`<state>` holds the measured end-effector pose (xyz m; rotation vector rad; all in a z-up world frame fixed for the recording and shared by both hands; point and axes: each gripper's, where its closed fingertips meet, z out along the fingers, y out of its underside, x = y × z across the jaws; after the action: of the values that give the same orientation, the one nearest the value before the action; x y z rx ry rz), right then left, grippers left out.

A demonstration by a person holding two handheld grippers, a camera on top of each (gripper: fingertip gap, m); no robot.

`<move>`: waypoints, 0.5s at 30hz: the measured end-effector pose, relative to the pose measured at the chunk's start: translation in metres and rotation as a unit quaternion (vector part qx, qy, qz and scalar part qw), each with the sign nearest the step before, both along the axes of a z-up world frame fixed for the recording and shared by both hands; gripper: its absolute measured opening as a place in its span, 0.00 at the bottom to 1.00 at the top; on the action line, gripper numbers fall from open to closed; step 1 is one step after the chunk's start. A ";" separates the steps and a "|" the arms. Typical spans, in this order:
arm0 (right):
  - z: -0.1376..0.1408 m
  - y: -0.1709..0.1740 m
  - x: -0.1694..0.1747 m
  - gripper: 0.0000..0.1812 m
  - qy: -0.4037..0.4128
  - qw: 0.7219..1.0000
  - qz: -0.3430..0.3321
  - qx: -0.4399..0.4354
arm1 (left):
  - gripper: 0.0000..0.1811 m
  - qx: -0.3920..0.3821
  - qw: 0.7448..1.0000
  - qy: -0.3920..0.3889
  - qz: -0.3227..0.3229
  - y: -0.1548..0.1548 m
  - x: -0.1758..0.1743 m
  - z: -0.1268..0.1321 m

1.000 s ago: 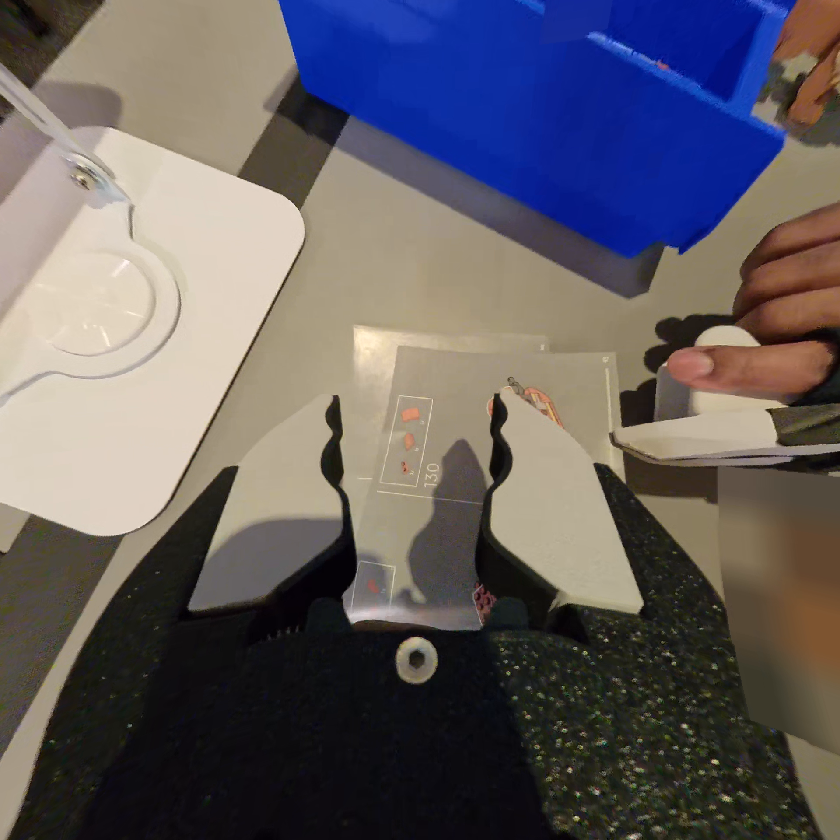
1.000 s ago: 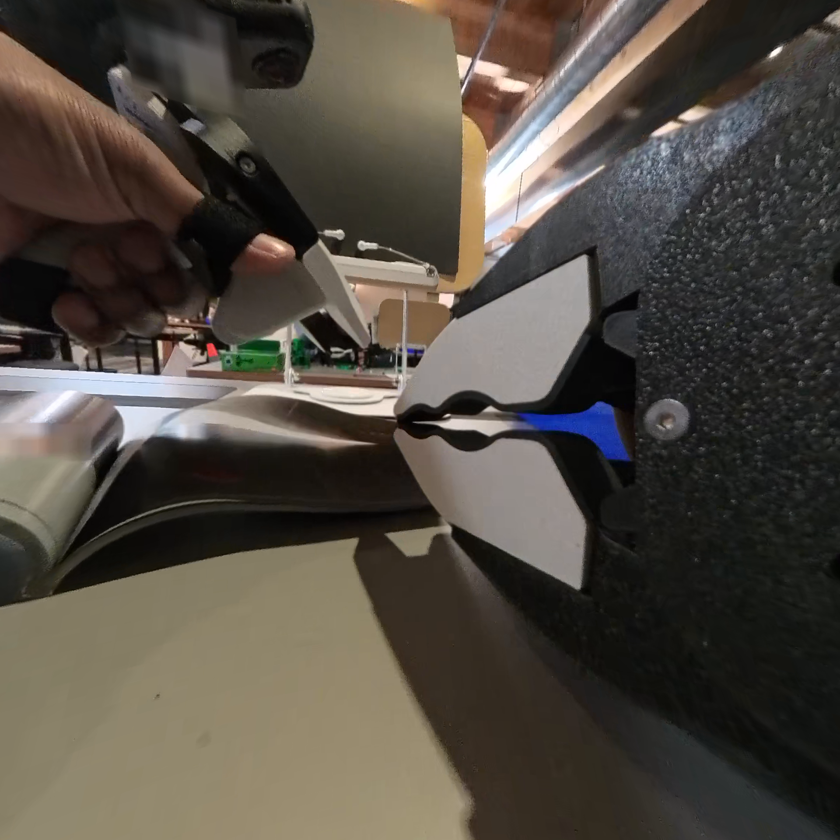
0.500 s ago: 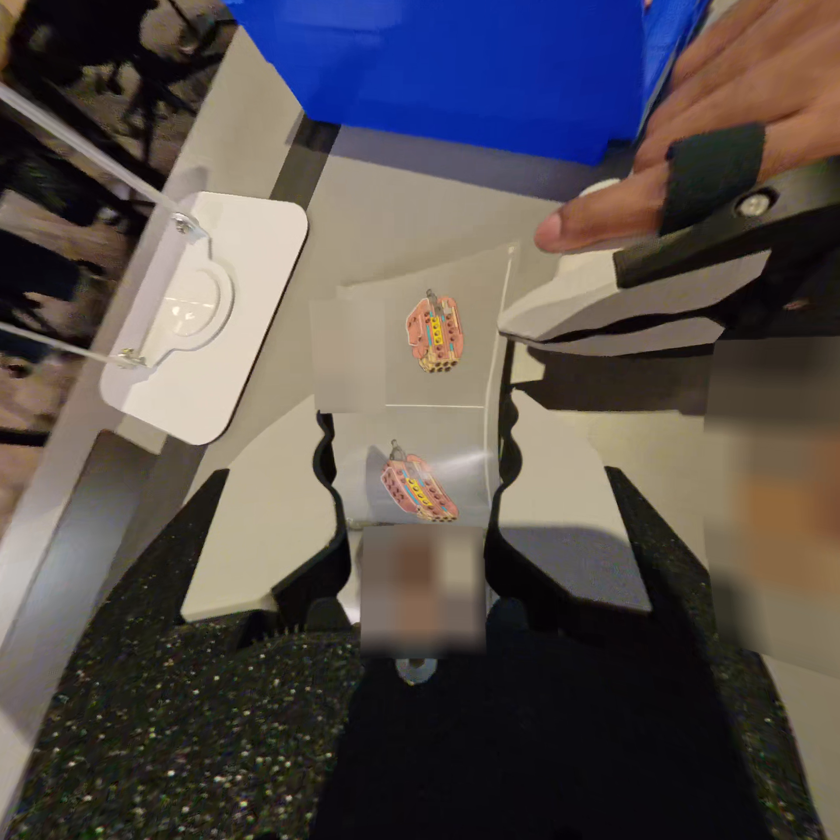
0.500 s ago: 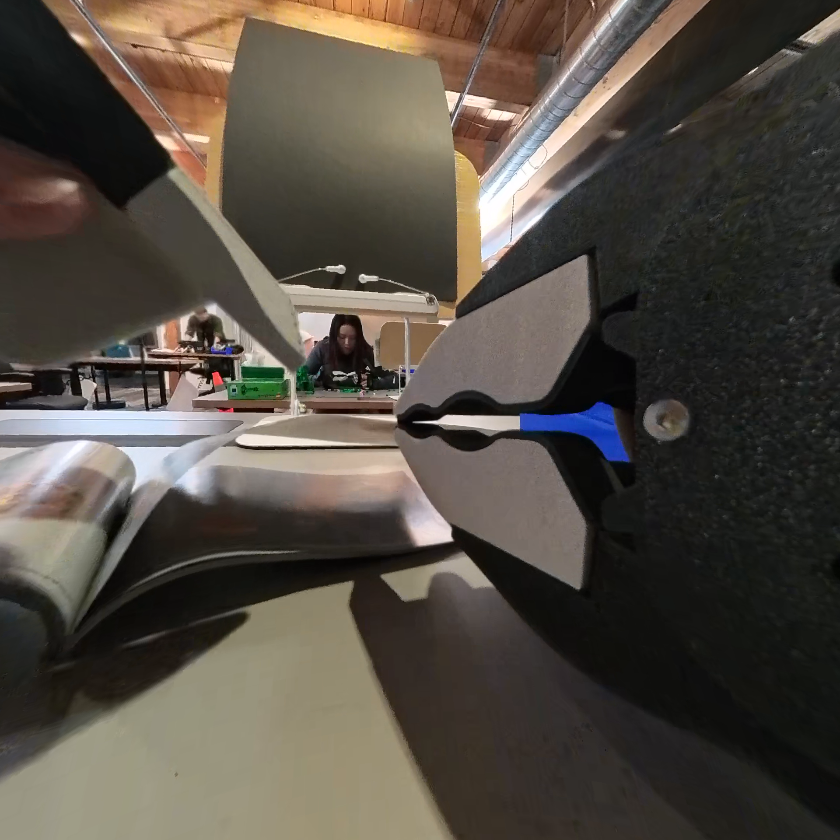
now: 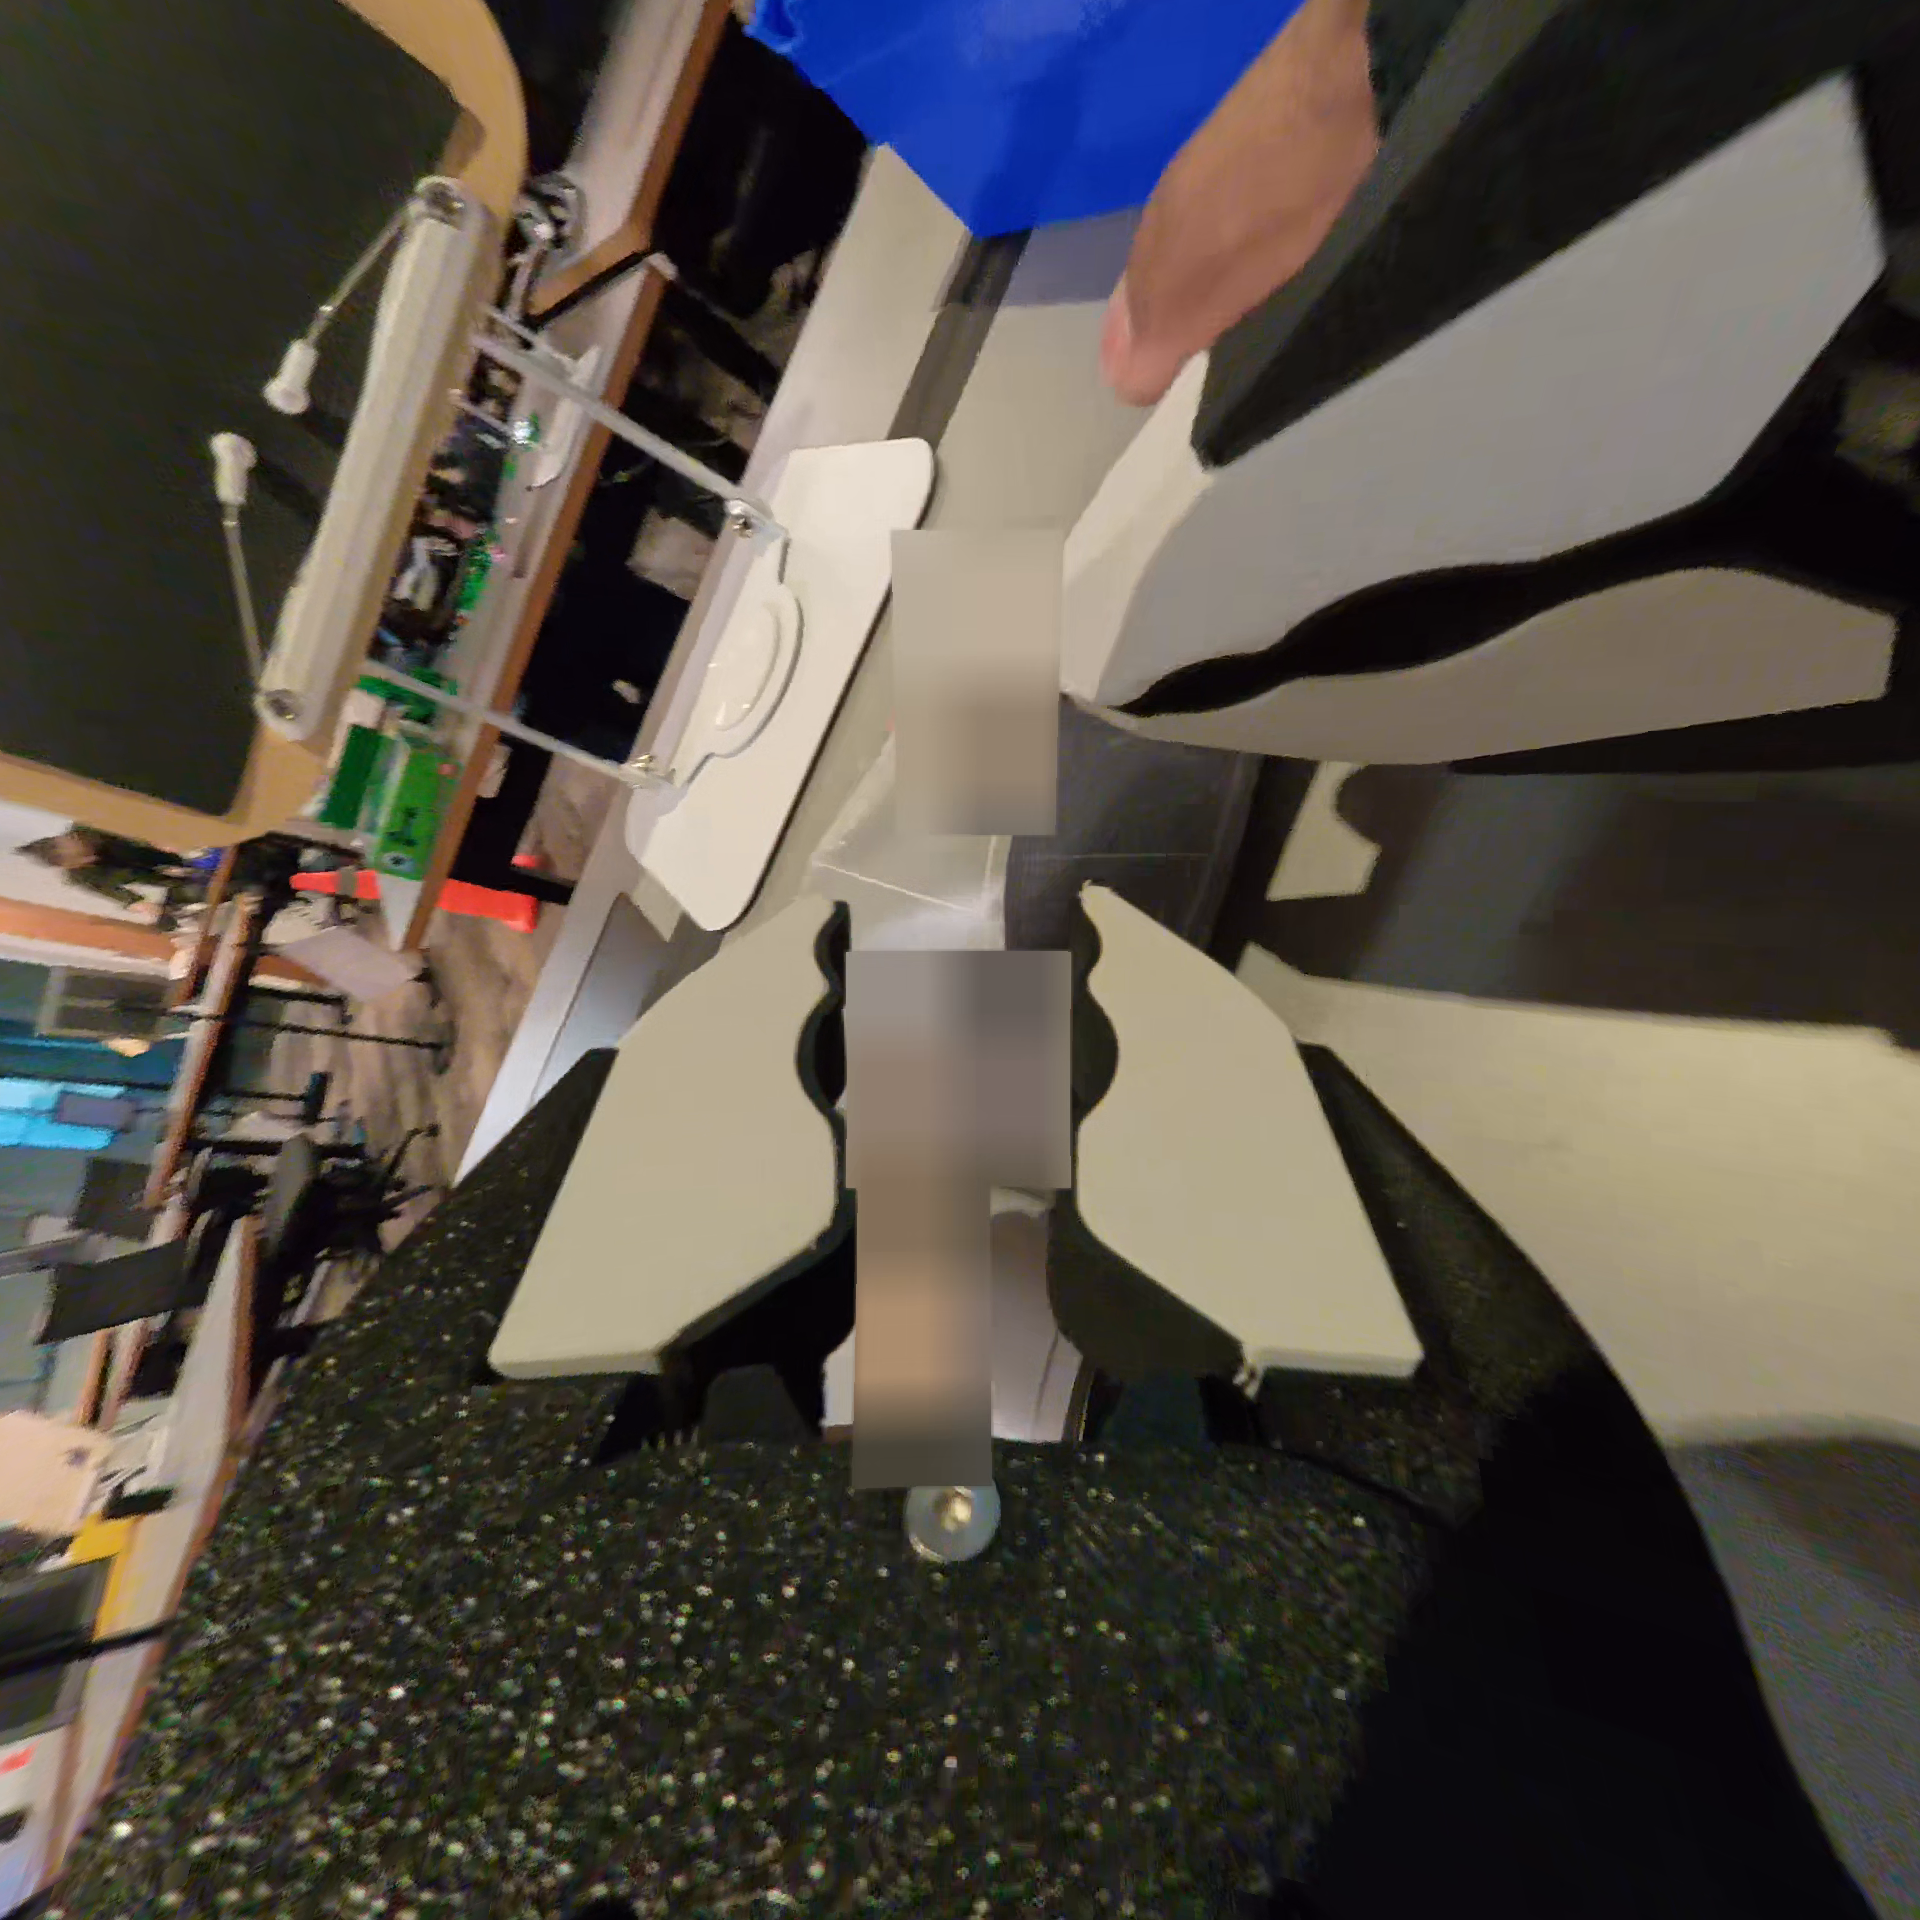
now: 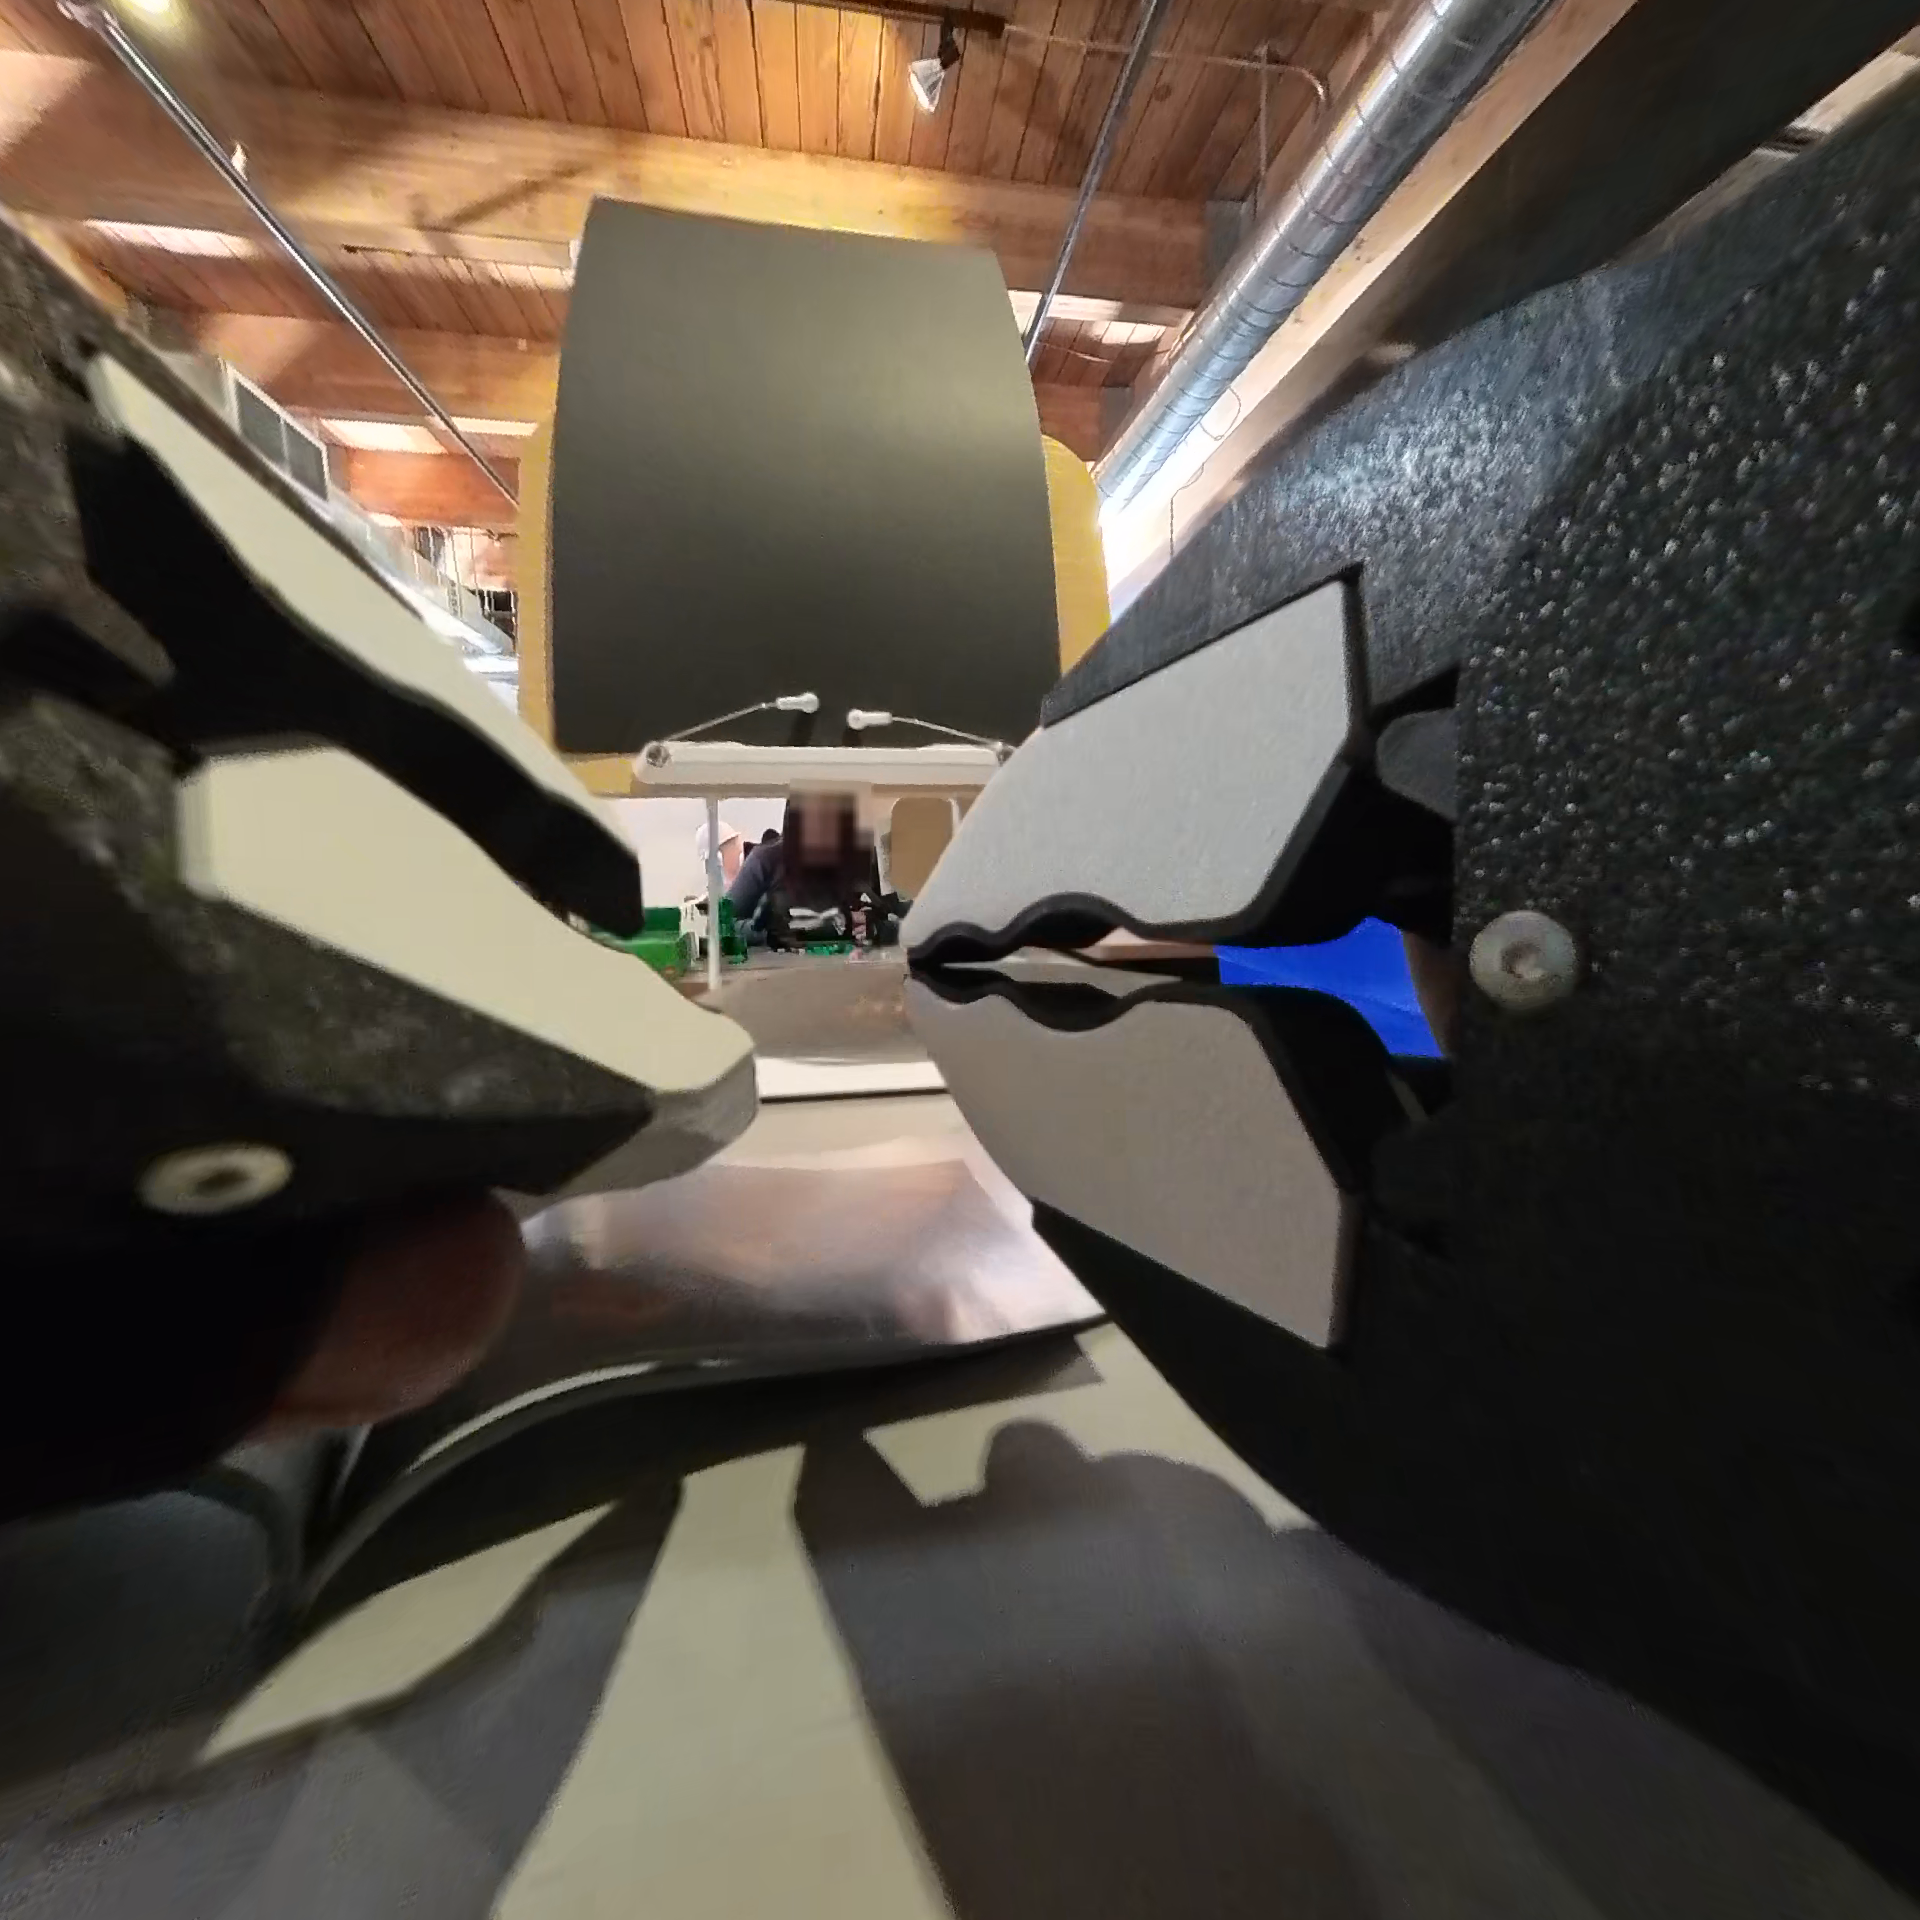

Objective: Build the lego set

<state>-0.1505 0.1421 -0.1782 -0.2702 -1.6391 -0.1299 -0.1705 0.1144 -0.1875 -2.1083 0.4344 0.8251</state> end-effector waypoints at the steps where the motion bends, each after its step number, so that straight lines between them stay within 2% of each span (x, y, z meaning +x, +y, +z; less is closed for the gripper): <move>1: 0.002 -0.001 0.000 0.00 0.006 1.000 0.001 0.002 | 0.18 0.007 1.000 0.012 0.008 -0.001 -0.001 0.001; 4: 0.009 -0.007 -0.001 0.00 0.022 1.000 0.008 0.004 | 0.10 0.030 0.999 0.036 0.025 -0.005 -0.004 0.005; 7: 0.017 -0.014 0.002 0.01 0.044 0.999 0.019 0.009 | 0.03 0.047 0.998 0.029 0.036 -0.009 -0.004 0.006; 10: 0.028 -0.026 0.012 0.01 0.075 0.996 0.046 0.012 | 0.02 0.071 0.996 0.012 0.052 -0.014 -0.006 0.008; 15: 0.018 -0.036 0.024 0.00 0.056 0.996 0.064 0.002 | 0.01 0.123 0.988 -0.043 0.077 -0.024 -0.012 0.012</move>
<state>-0.1261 0.1064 -0.1603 -0.1658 -1.5397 -0.0207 -0.1821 0.0908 -0.1750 -1.9539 0.1174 0.8258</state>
